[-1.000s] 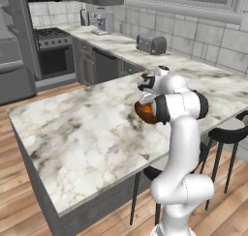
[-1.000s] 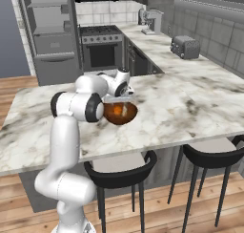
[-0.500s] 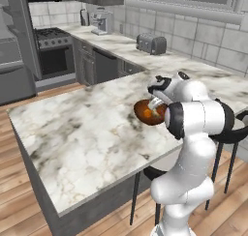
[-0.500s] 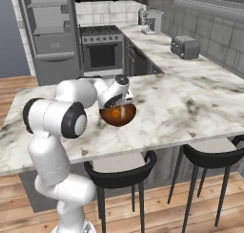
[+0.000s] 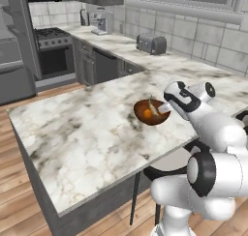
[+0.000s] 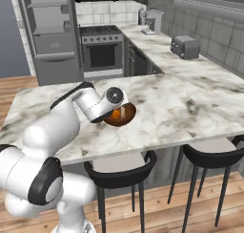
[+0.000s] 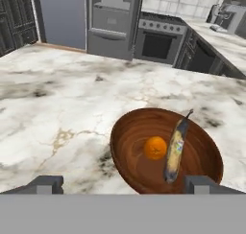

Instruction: Retrieve the banana and tangerine from the fridge and place them into the bowl on the dining table.

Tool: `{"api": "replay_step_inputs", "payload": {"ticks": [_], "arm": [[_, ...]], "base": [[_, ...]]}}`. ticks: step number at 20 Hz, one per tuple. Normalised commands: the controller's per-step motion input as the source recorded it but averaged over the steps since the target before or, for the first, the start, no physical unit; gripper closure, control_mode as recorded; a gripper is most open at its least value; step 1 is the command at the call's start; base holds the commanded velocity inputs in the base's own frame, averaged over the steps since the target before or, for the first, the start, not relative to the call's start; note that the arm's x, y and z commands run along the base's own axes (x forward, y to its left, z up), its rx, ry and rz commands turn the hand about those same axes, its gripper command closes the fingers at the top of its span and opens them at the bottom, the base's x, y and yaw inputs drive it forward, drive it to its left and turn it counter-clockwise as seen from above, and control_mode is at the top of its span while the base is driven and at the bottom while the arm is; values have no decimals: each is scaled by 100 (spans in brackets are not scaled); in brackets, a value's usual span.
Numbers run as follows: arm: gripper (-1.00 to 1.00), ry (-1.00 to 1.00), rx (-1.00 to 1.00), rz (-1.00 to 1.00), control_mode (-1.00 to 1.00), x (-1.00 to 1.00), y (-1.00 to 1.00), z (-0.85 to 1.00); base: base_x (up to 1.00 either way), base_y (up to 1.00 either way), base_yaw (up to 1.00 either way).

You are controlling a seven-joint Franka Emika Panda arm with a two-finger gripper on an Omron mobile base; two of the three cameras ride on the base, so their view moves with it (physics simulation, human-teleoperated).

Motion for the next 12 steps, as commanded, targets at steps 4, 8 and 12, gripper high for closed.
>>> {"api": "replay_step_inputs", "payload": {"ticks": [4, 8, 12], "arm": [[-100, 18, 0, 0, -100, -100, 6, 80], [-100, 28, -11, 0, -100, -100, 11, 77], [-100, 39, -23, 0, -100, -100, 22, 55]], "base": [[0, 0, 0], [0, 0, 0], [0, 0, 0]]}}
